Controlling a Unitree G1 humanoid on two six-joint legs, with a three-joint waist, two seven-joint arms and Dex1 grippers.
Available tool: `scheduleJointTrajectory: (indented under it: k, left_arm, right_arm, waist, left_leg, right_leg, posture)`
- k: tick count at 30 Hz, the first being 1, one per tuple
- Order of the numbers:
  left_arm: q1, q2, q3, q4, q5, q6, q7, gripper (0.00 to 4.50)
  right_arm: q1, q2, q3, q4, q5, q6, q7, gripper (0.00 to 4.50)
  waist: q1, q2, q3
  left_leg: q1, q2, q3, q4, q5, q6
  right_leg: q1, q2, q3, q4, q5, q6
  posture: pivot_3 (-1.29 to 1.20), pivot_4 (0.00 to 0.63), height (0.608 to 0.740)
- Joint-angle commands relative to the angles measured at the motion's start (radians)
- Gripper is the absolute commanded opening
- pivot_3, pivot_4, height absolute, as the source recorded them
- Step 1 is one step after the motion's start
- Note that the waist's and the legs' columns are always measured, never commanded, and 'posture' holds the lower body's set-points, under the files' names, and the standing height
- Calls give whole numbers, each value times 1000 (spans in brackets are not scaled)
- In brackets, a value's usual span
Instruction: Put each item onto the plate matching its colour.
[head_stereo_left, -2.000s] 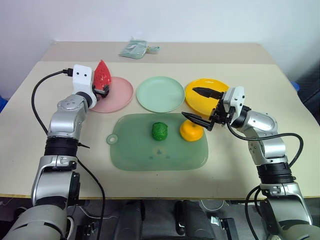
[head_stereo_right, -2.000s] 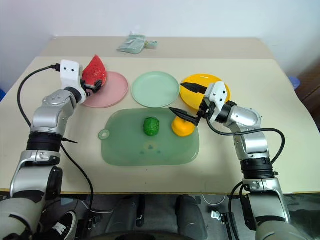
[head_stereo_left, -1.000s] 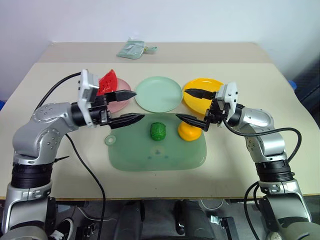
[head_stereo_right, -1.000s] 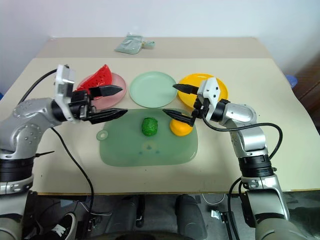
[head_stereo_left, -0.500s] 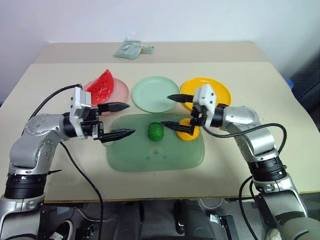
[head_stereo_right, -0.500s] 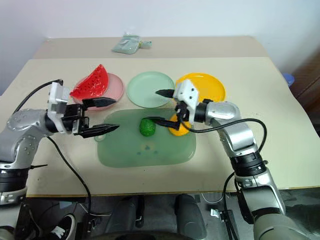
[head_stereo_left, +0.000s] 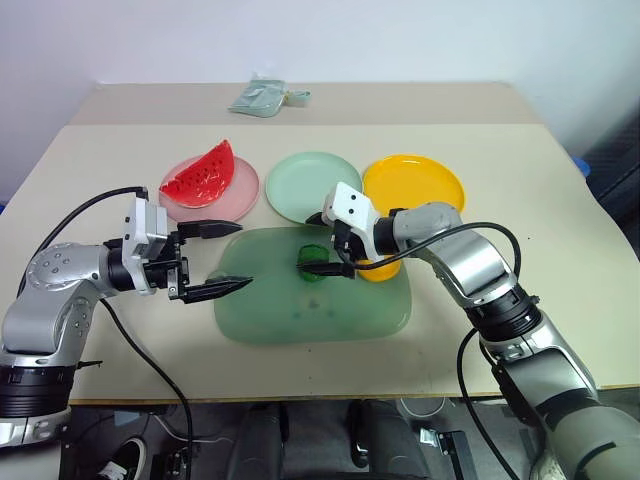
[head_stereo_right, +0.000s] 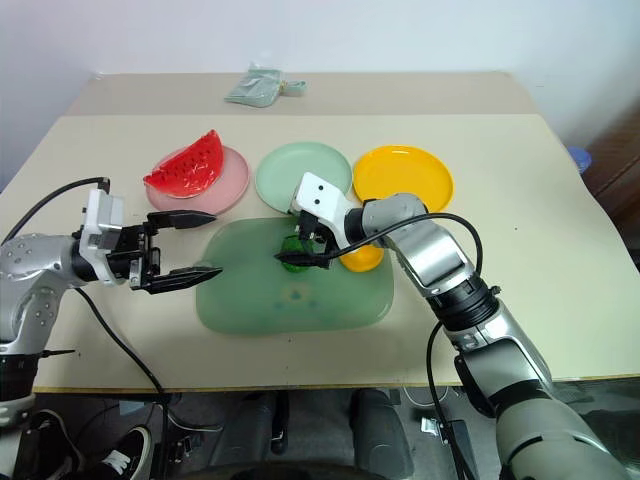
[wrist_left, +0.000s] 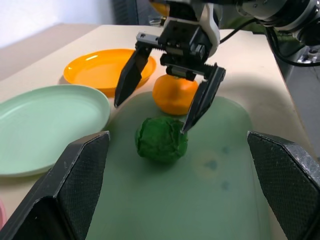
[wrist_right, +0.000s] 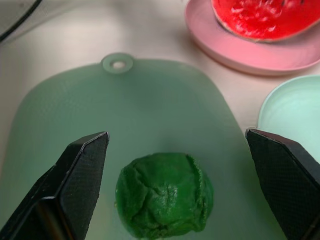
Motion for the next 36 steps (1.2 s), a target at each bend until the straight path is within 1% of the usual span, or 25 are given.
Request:
scheduleJointTrajectory:
  k: [1, 5, 13, 14, 15, 17, 22, 25, 27, 28, 30, 33, 36]
  left_arm:
    - [16, 0, 31, -48, -16, -12, 14, 4477]
    - [32, -6, 32, -59, -17, -15, 30, 4477]
    - [43, -16, 24, -73, -8, -24, 49, 4477]
    - [42, -16, 24, -72, -7, -25, 50, 4500]
    - [42, -16, 24, -72, -8, -26, 52, 4500]
    - [40, -15, 26, -72, -12, -22, 53, 4500]
    - [26, -22, 37, -61, -36, 13, 80, 4500]
    - [-4, -18, 37, -42, -58, 113, 150, 4500]
    - [-23, -29, 30, -22, -26, 124, 206, 4500]
    - [-30, -43, 26, -21, -23, 140, 237, 4500]
    - [-49, -65, 17, -20, -39, 198, 295, 4500]
    - [-76, -105, 14, -10, -33, 225, 354, 4500]
    - [-91, -157, 9, -30, 31, 159, 437, 4500]
  right_arm:
    - [-2, -21, 21, -11, -15, 3, 40, 4500]
    - [-8, 0, 25, 19, -27, -1, 33, 4500]
    - [18, 34, 61, 85, -106, -75, 2, 4500]
    - [18, 39, 58, 91, -111, -79, -4, 3972]
    - [16, 42, 52, 93, -112, -82, -5, 3701]
    - [1, 54, 25, 99, -103, -73, -8, 2874]
    - [-66, 122, -99, 123, -23, -41, -34, 2874]
    - [-131, 172, -174, 199, -7, -76, -94, 2874]
    - [-178, 202, -206, 298, -28, -134, -153, 2874]
    - [-201, 212, -208, 366, -62, -196, -196, 2874]
    - [-250, 233, -217, 488, -82, -257, -226, 2874]
    - [-292, 271, -216, 656, -115, -404, -266, 2874]
    - [-332, 319, -224, 833, -151, -480, -345, 2874]
  waist:
    - [0, 0, 0]
    - [0, 0, 0]
    - [1, 0, 0]
    - [1, 0, 0]
    - [0, 0, 0]
    - [0, 0, 0]
    - [-1, 0, 0]
    - [-1, 0, 0]
    - [-1, 0, 0]
    - [0, 0, 0]
    - [0, 0, 0]
    - [-2, 0, 0]
    - [-6, 0, 0]
  left_leg:
    - [0, 0, 0, 0, 0, 0]
    - [0, 0, 0, 0, 0, 0]
    - [0, 0, 0, 0, 0, 0]
    - [0, 0, 0, 0, 0, 0]
    - [0, 0, 0, 0, 0, 0]
    - [0, 0, 0, 0, 0, 0]
    - [0, 0, 0, 0, 0, 0]
    - [0, 0, 0, 0, 0, 0]
    - [0, 0, 0, 0, 0, 0]
    - [0, 0, 0, 0, 0, 0]
    - [0, 0, 0, 0, 0, 0]
    - [-1, 0, 0, 0, 0, 0]
    - [0, 0, 0, -1, 0, 0]
  right_leg:
    - [0, 0, 0, 0, 0, 0]
    - [0, 0, 0, 0, 0, 0]
    - [0, 0, 0, 0, 0, 0]
    - [0, 0, 0, 0, 0, 0]
    - [0, 0, 0, 0, 0, 0]
    - [0, 0, 0, 0, 0, 0]
    - [0, 0, 0, 0, 0, 0]
    - [0, 0, 0, 1, 0, 0]
    - [0, 0, 0, 1, 0, 0]
    - [0, 0, 0, 1, 0, 0]
    - [0, 0, 0, 1, 0, 0]
    - [0, 0, 0, 0, 0, 0]
    - [-1, 0, 0, 0, 0, 0]
  posture:
    - [0, 150, 740]
    - [0, 150, 740]
    - [0, 150, 740]
    - [0, 150, 740]
    - [0, 150, 740]
    - [0, 150, 740]
    - [0, 150, 740]
    - [0, 150, 740]
    - [0, 150, 740]
    - [0, 150, 740]
    - [0, 150, 740]
    - [0, 150, 740]
    - [0, 150, 740]
